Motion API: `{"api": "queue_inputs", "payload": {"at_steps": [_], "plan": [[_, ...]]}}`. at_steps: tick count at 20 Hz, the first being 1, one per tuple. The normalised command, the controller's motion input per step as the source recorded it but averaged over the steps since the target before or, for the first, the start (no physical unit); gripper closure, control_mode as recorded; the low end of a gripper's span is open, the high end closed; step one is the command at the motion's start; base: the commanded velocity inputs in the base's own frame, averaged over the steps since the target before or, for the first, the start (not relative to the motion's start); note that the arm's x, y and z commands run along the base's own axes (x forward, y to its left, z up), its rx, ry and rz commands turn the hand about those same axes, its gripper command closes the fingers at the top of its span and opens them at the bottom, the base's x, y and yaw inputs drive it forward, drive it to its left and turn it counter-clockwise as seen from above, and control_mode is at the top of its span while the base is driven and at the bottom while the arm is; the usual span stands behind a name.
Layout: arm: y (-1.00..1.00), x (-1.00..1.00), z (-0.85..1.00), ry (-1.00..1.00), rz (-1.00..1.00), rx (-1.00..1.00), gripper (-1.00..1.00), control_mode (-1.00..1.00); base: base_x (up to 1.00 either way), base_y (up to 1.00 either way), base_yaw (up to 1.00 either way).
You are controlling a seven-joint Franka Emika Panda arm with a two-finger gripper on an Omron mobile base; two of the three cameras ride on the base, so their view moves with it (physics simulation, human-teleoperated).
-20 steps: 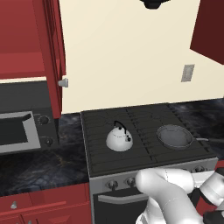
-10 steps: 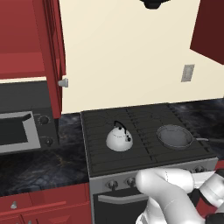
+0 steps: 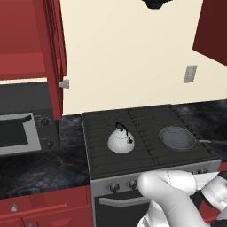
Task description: Pick the pan from the cabinet and place it on the stove. Then turn on the stove burner for the pan.
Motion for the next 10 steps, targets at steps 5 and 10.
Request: {"api": "queue_inputs", "payload": {"at_steps": [5,10], "plan": [[0.00,0.11,-0.02,-0.03,0.00,0.00,1.00,-1.00,0.00,0.00,0.00],[0.00,0.02,-0.11,-0.03,0.00,0.00,1.00,-1.00,0.00,0.00,0.00]]}}
